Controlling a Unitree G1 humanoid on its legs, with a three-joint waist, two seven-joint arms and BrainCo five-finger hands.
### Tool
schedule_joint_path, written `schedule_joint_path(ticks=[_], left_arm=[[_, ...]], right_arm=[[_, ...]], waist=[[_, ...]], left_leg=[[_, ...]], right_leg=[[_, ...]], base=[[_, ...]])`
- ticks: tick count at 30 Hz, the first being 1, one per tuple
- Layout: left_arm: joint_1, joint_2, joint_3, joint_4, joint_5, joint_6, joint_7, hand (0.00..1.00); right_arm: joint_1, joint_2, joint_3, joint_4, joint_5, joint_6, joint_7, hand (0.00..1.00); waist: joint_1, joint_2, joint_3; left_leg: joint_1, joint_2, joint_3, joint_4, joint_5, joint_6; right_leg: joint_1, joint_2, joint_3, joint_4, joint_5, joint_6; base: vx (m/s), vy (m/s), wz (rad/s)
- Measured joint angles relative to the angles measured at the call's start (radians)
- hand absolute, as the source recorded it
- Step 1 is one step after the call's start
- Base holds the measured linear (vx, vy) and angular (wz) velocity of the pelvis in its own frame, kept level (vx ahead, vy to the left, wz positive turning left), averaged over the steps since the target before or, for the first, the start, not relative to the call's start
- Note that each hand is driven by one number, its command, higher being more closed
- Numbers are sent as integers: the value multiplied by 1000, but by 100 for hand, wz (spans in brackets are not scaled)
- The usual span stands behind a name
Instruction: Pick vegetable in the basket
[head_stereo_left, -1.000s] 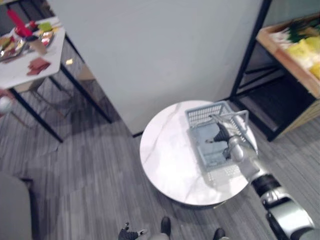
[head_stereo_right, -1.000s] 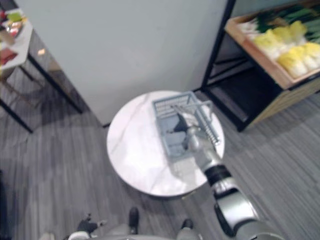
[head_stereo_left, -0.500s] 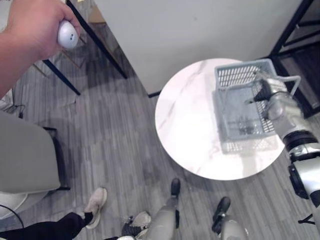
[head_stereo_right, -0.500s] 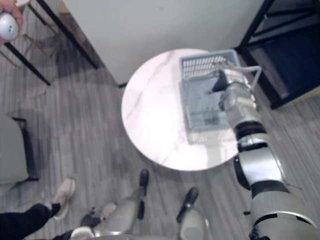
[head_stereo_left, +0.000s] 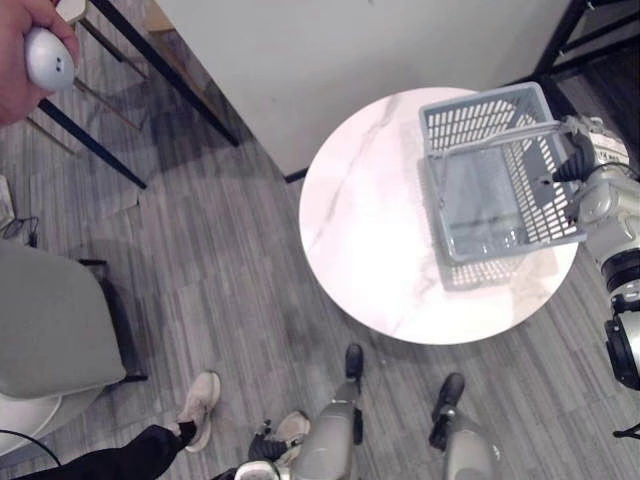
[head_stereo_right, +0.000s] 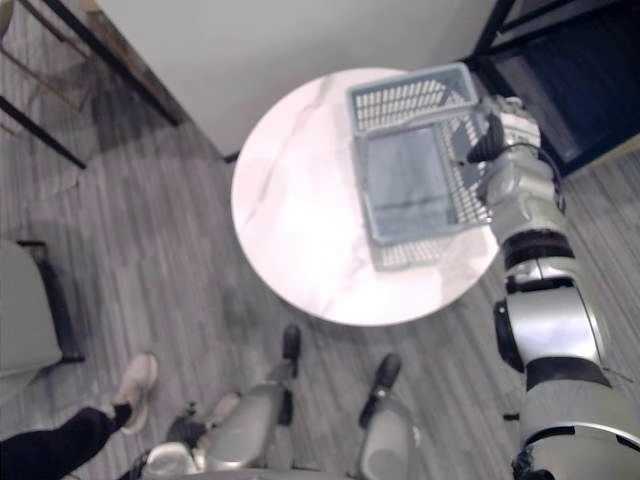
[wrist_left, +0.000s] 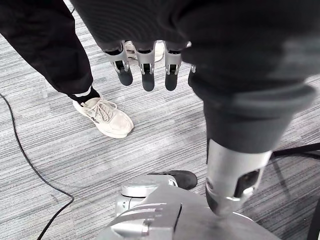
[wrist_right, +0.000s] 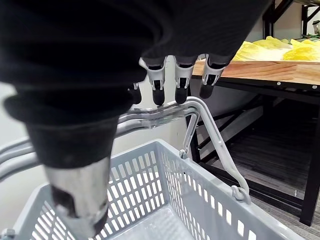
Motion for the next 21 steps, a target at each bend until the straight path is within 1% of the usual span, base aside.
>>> schedule_joint_path(ticks=[7,9,11,16,19,20,21], left_arm=[[0,1,-6,1,-7,-1,0,0],[-1,3,-15,1,-30,-1,1,0],[-2,3,-15,1,-33,-1,3,0],[-27,4,-16,7,-34,0,6,0],[-41,4,-16,9,-34,0,6,0],[-41,4,-16,9,-34,-1,6,0],[-41,5,-16,9,-34,0,8,0]], right_arm=[[-33,0,2,-4,0,5,0,0],[-56,0,2,-4,0,6,-19,0],[-61,0,6,-13,-1,6,-20,0],[-50,0,76,-61,-33,1,-1,0],[-7,7,108,-89,-44,-16,26,0],[12,11,111,-105,-54,-16,9,0],[13,12,122,-108,-72,-17,12,0]], waist=[[1,1,1],[2,1,1],[3,0,1],[4,-1,19],[5,-3,21],[4,-3,21],[2,-3,21]], left_leg=[[-1,3,0,0,0,0],[-3,6,-2,0,0,0],[-5,7,-3,0,0,0],[-7,10,-2,0,0,0],[-13,6,-3,0,2,-1],[-13,5,-3,0,3,-3],[-12,4,-3,0,5,-6]], right_leg=[[-1,3,2,0,0,0],[-3,7,1,0,0,0],[-4,8,2,0,0,0],[-16,10,15,16,-2,-3],[-24,10,20,24,-4,-6],[-24,9,20,26,-4,-6],[-24,8,20,27,-4,-6]], base=[[1,-2,0],[0,0,0],[0,0,0],[-1,-1,-1],[0,0,0],[0,0,0],[0,0,0]])
